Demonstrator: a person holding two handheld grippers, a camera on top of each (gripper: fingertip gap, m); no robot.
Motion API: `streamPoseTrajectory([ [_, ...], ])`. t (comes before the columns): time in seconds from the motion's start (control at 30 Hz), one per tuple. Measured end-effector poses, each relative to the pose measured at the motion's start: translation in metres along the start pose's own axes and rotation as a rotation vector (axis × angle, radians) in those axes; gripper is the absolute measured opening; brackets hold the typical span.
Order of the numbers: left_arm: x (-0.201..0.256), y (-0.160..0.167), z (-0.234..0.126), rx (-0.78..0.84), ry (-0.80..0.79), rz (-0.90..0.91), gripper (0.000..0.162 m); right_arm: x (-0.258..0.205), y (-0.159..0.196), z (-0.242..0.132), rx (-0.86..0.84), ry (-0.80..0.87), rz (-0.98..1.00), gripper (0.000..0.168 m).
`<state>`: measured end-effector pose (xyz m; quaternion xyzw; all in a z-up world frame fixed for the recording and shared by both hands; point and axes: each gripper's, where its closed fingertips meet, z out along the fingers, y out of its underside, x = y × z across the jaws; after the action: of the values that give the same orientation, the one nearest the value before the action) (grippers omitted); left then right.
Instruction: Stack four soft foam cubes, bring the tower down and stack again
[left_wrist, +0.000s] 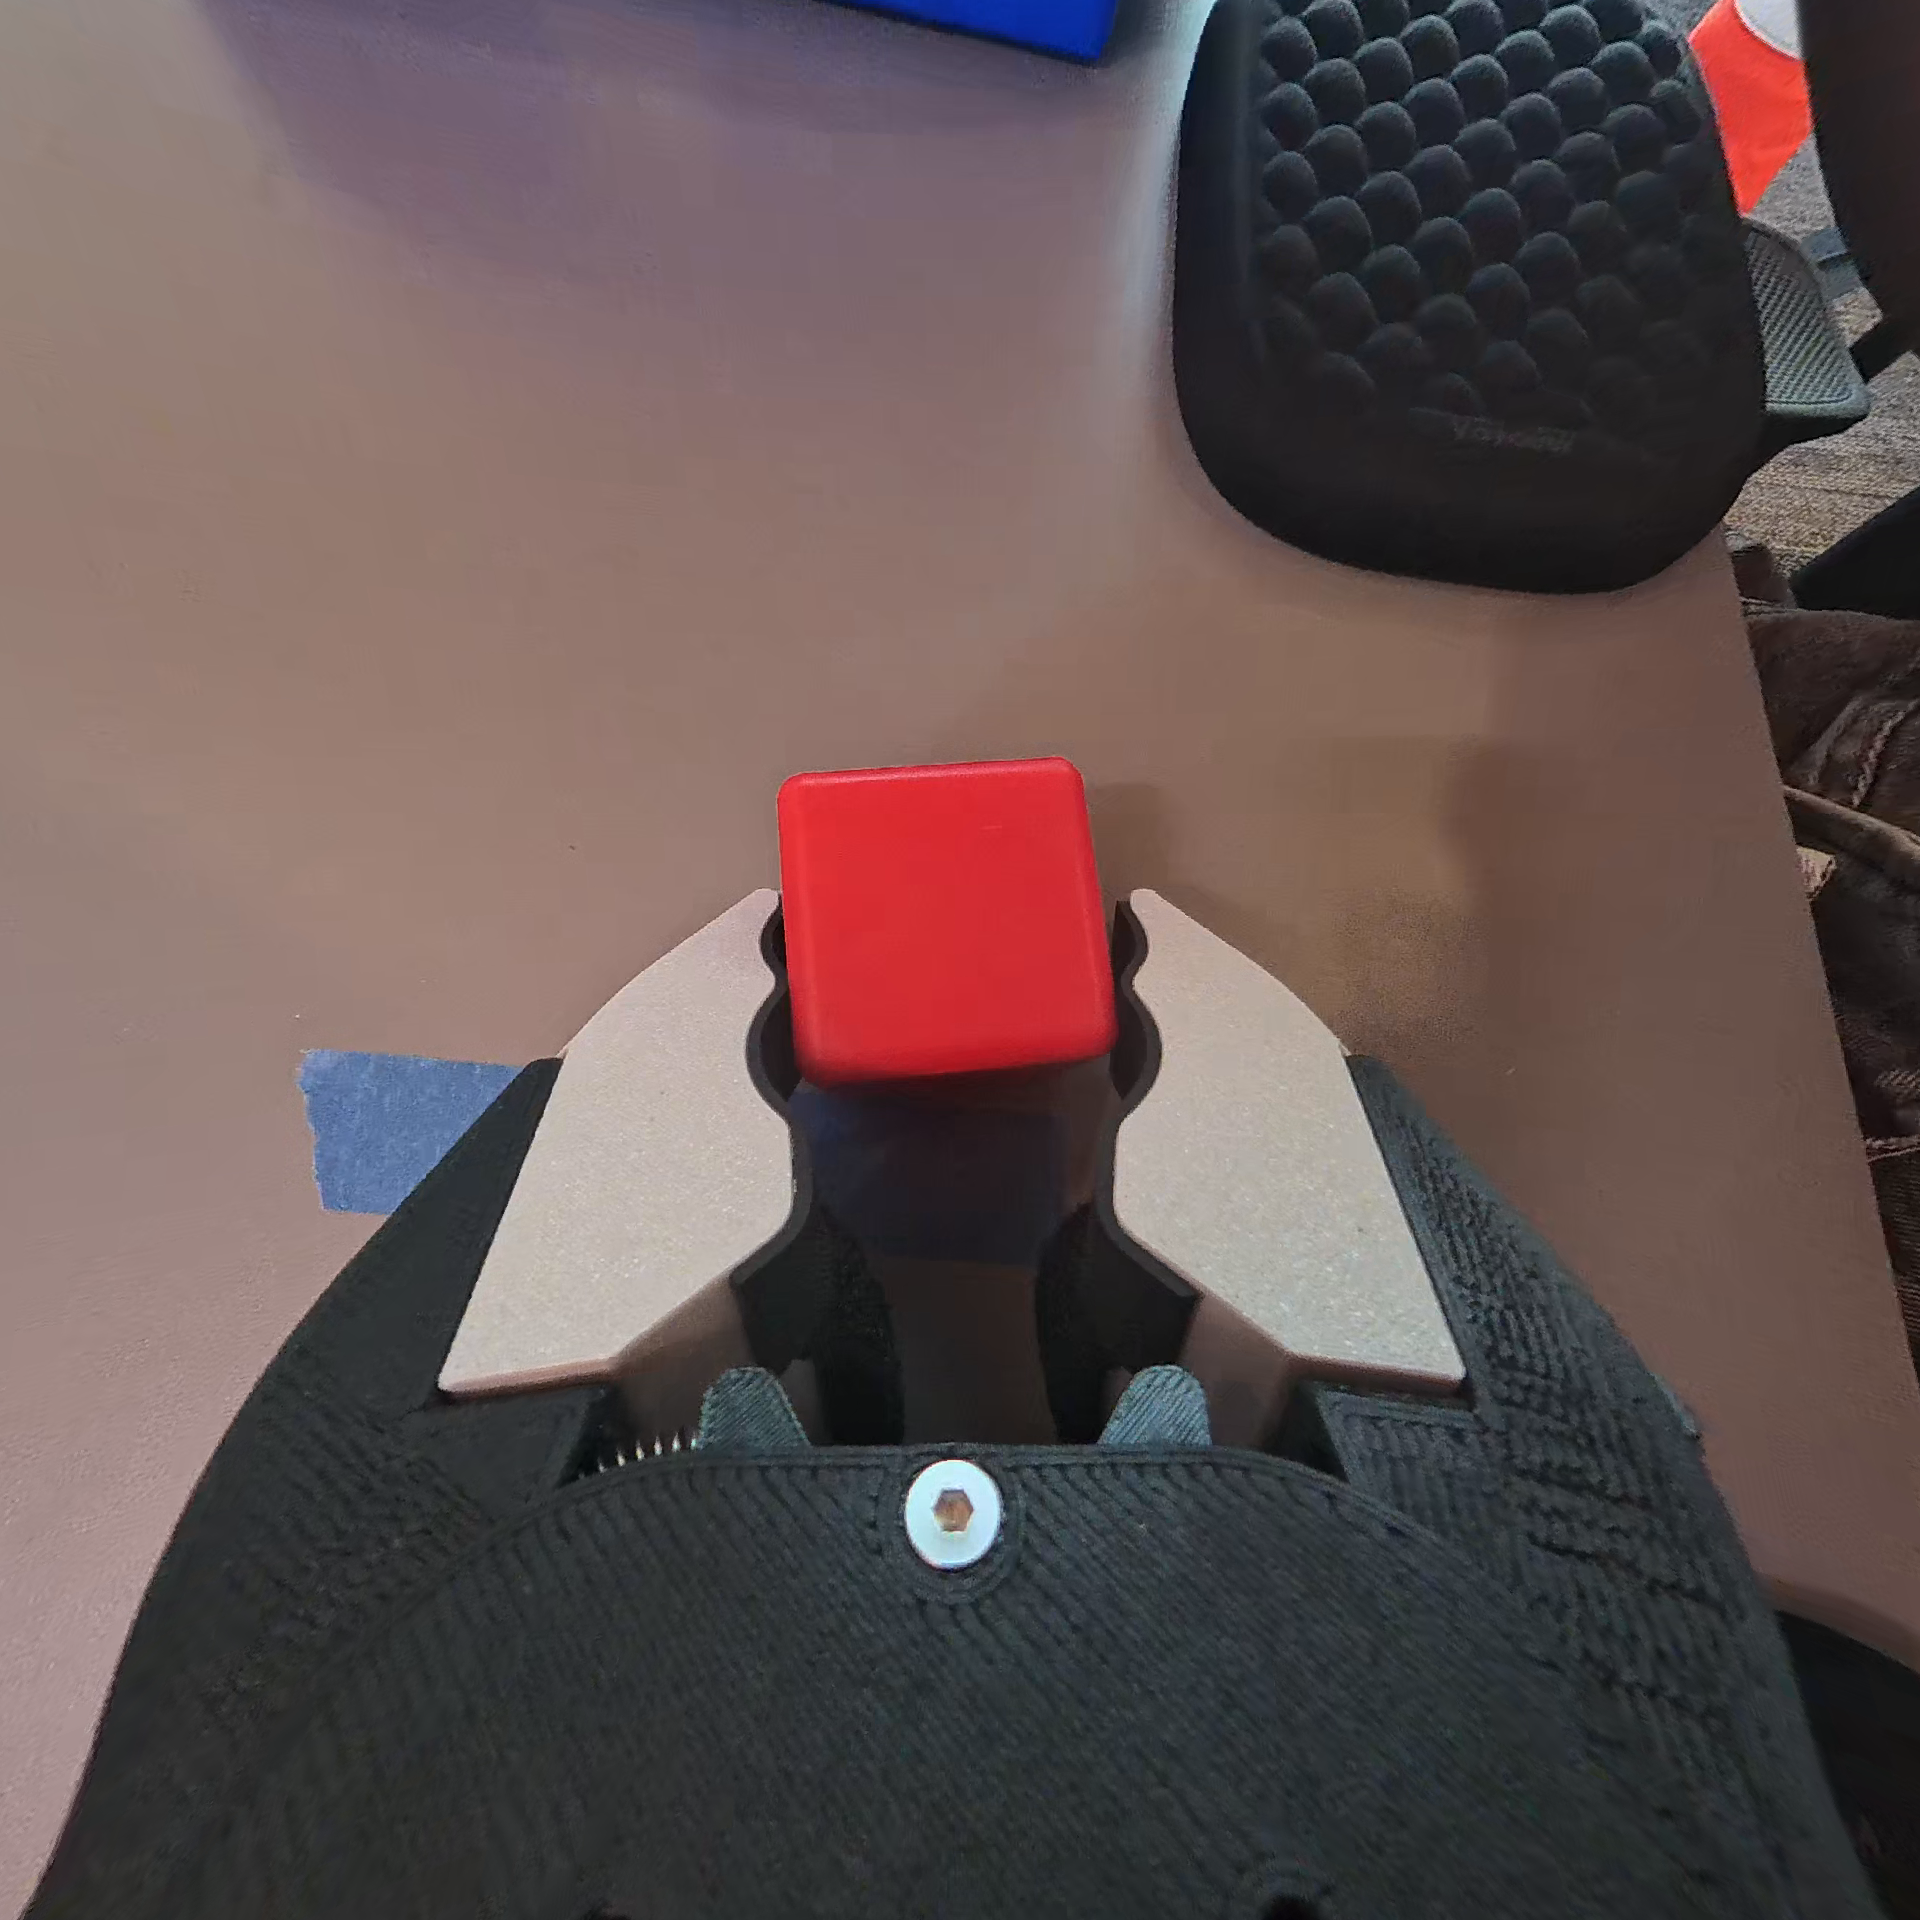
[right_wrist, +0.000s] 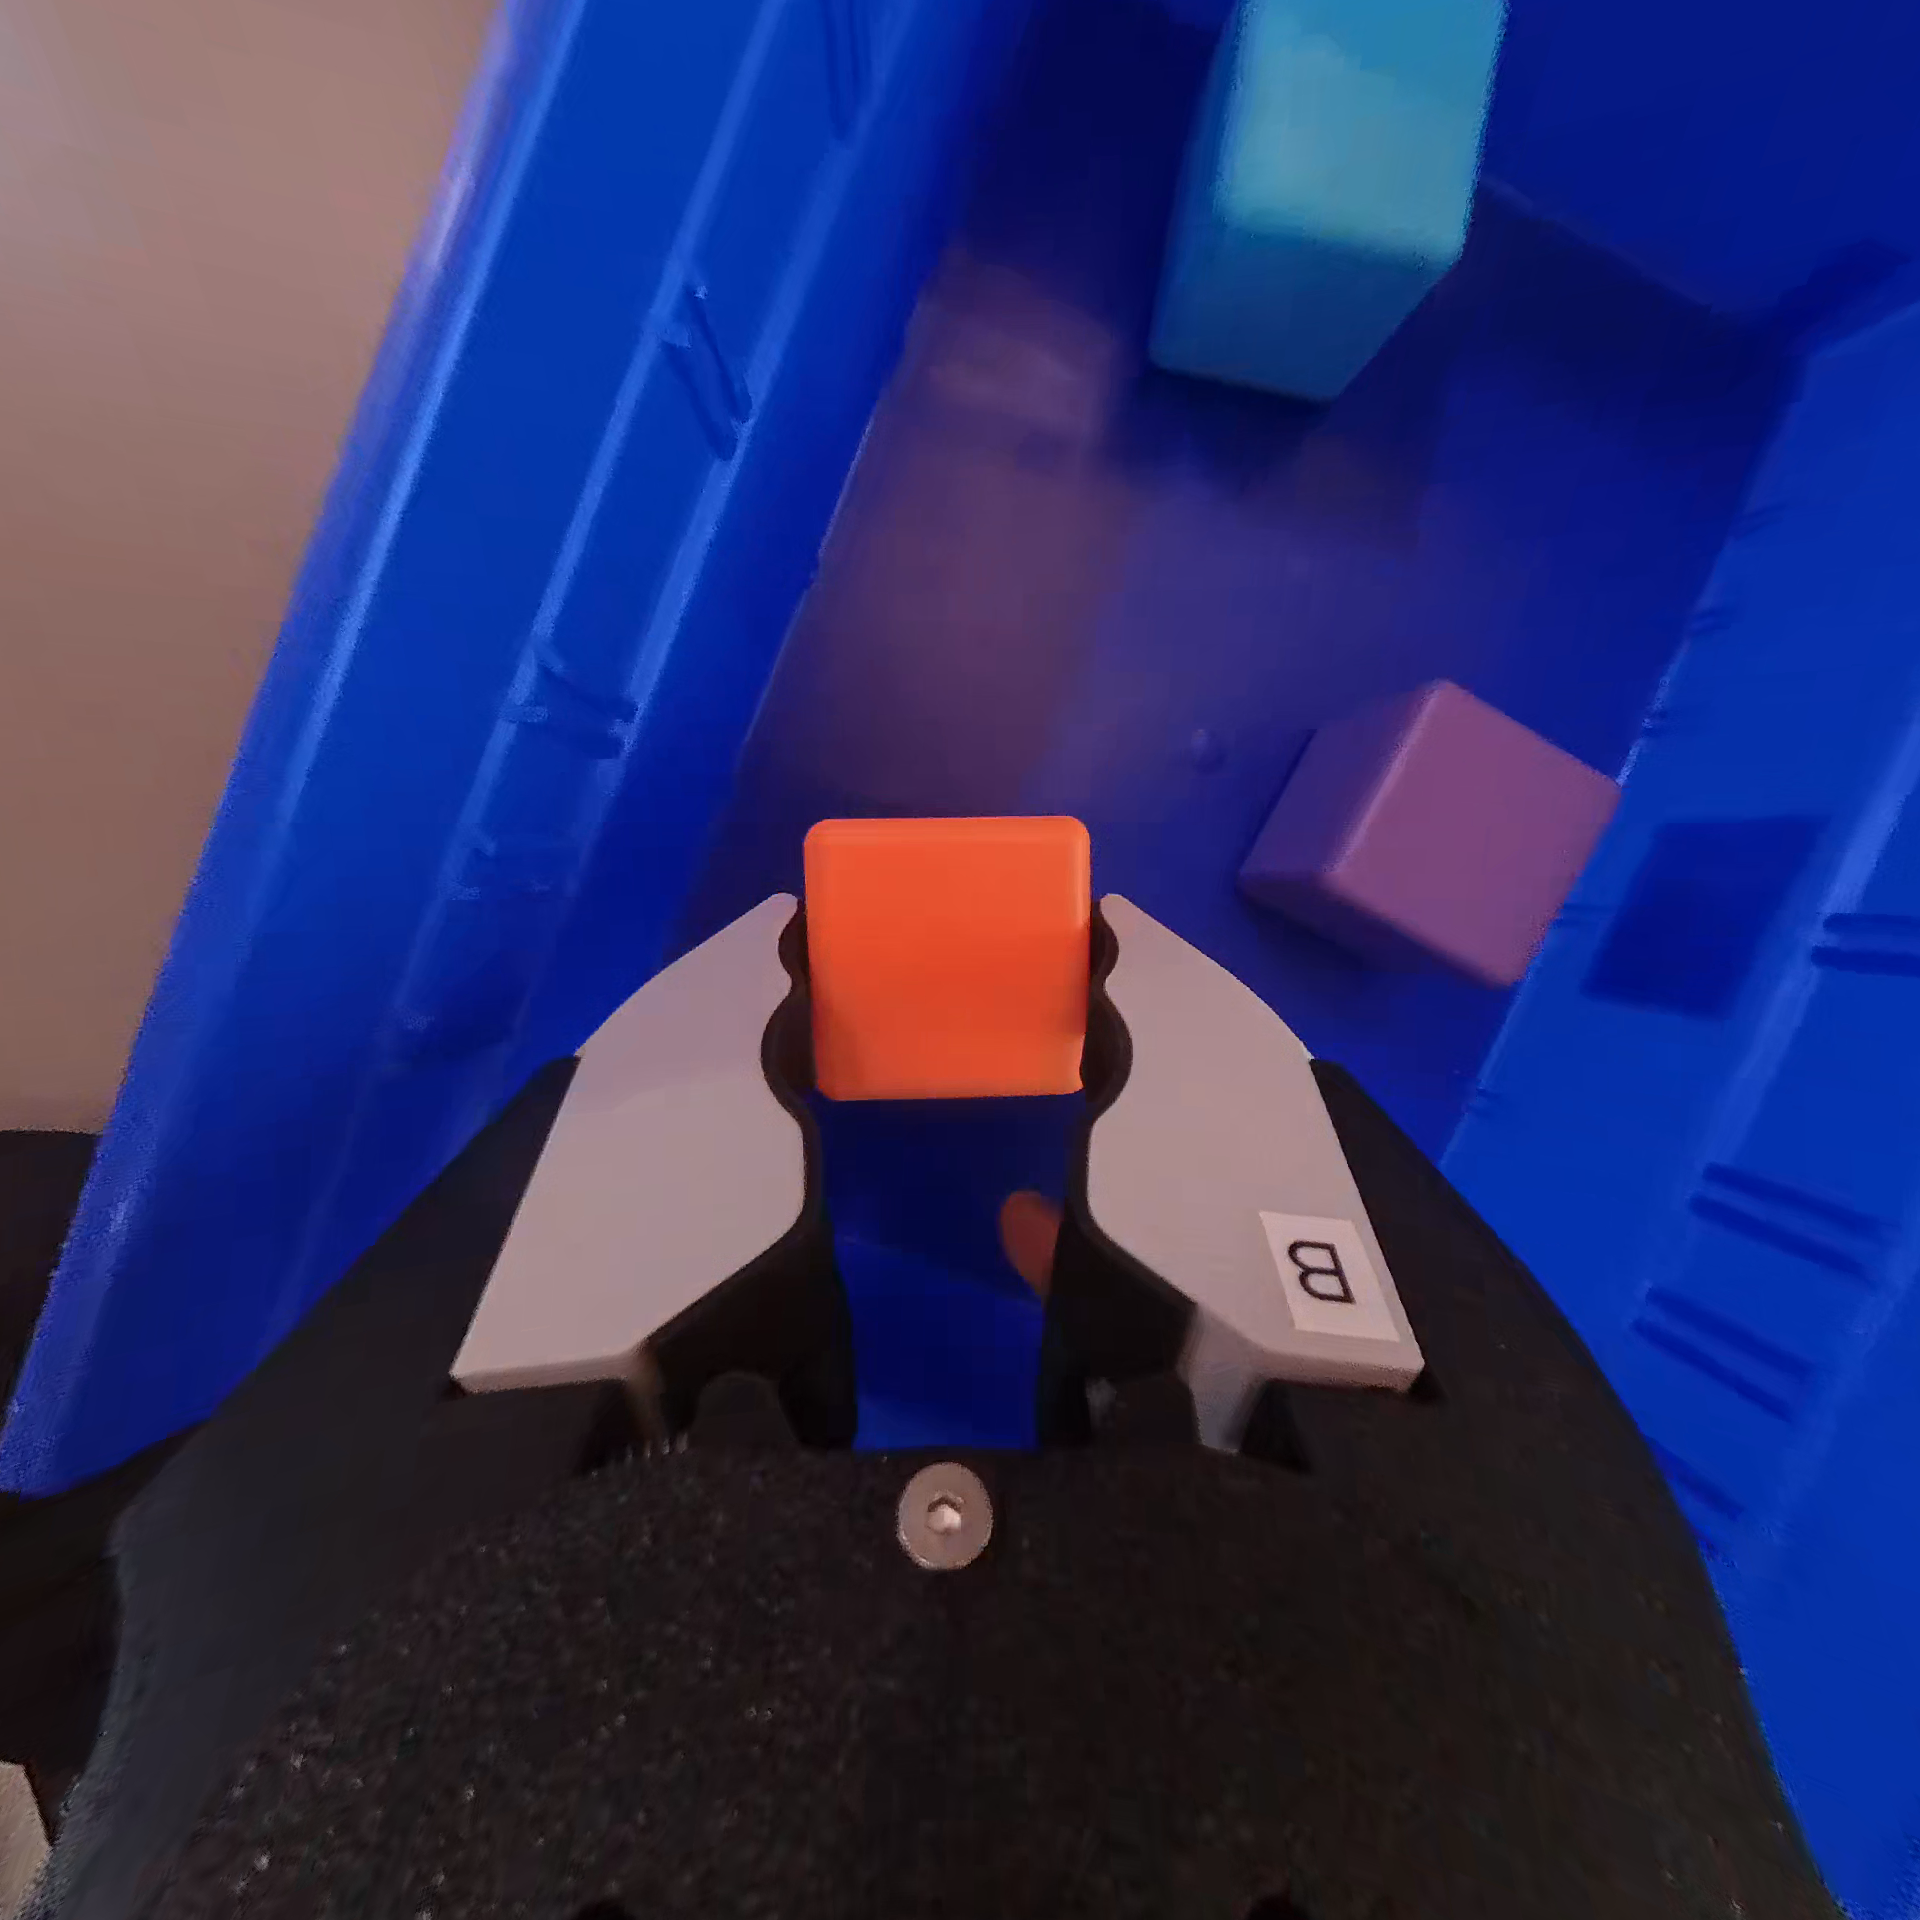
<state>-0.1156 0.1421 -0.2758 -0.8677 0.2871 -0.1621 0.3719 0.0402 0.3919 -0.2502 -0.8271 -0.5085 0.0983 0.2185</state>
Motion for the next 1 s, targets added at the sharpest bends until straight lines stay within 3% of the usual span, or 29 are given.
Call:
streamPoseTrajectory([
  [0.27, -0.001, 0.0, 0.0, 0.001, 0.005, -0.01, 0.058, -0.009, 0.012, 0.016, -0.078, -0.041, -0.038, 0.05],
  [0.33, -0.001, 0.0, 0.0, 0.001, 0.006, -0.012, 0.058, -0.009, 0.008, 0.012, -0.036, -0.053, -0.025, 0.06],
  [0.53, -0.001, 0.0, 0.0, 0.001, 0.009, -0.013, 0.058, 0.009, -0.04, -0.044, 0.34, 0.051, 0.018, 0.069],
  [0.6, -0.001, 0.0, 0.0, 0.001, 0.012, -0.013, 0.058, -0.006, -0.064, -0.073, 0.523, 0.012, -0.041, 0.074],
  [0.67, 0.001, -0.001, -0.001, 0.006, 0.029, -0.012, 0.06, -0.045, -0.08, -0.097, 0.656, -0.128, -0.184, 0.077],
  [0.87, 0.004, -0.032, -0.025, 0.258, 0.044, -0.05, 0.127, -0.154, -0.091, -0.127, 0.759, -0.422, -0.556, 0.101],
  [0.93, 0.002, -0.043, -0.036, 0.341, 0.029, -0.036, 0.142, -0.184, -0.091, -0.127, 0.74, -0.494, -0.639, 0.104],
  [1.0, -0.002, -0.053, -0.05, 0.414, -0.022, 0.007, 0.145, -0.211, -0.089, -0.119, 0.678, -0.547, -0.71, 0.104],
])
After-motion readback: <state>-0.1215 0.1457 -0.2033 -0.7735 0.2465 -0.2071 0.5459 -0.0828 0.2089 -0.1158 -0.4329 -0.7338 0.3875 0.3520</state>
